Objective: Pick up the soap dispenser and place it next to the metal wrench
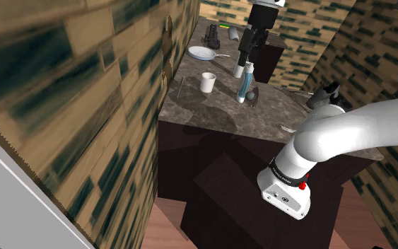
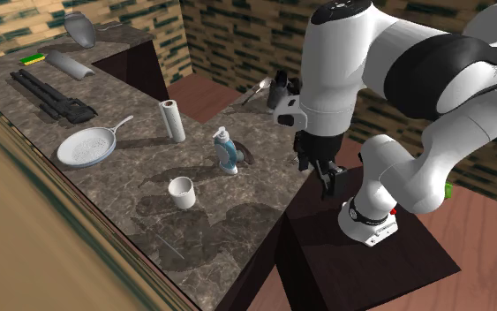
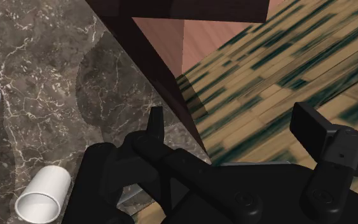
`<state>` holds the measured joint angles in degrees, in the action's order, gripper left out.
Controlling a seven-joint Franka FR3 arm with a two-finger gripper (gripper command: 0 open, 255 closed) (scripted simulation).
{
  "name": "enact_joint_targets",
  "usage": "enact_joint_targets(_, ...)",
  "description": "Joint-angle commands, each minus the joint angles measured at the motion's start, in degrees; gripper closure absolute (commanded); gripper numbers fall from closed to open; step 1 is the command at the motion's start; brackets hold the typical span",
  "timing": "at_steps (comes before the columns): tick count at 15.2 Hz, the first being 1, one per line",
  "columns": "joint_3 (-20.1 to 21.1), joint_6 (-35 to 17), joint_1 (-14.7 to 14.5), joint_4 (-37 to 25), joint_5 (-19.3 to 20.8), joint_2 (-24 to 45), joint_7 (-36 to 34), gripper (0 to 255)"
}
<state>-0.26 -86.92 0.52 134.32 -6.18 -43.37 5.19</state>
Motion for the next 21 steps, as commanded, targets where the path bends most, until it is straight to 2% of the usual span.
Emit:
enact_joint_targets(1,0.00,0.00,0.00,0.00,0.00,0.00,0.00,0)
enact_joint_targets(12,-13.58,-7.81,3.74,-1.26,7.69,9.20,16.81,0)
enact_joint_targets(17,-19.64,-11.46,4.60,-4.74,9.04,16.25,24.52,0)
enact_joint_targets(21,-24.36,-14.02,4.95,-8.84,8.56,23.07,31.02,0)
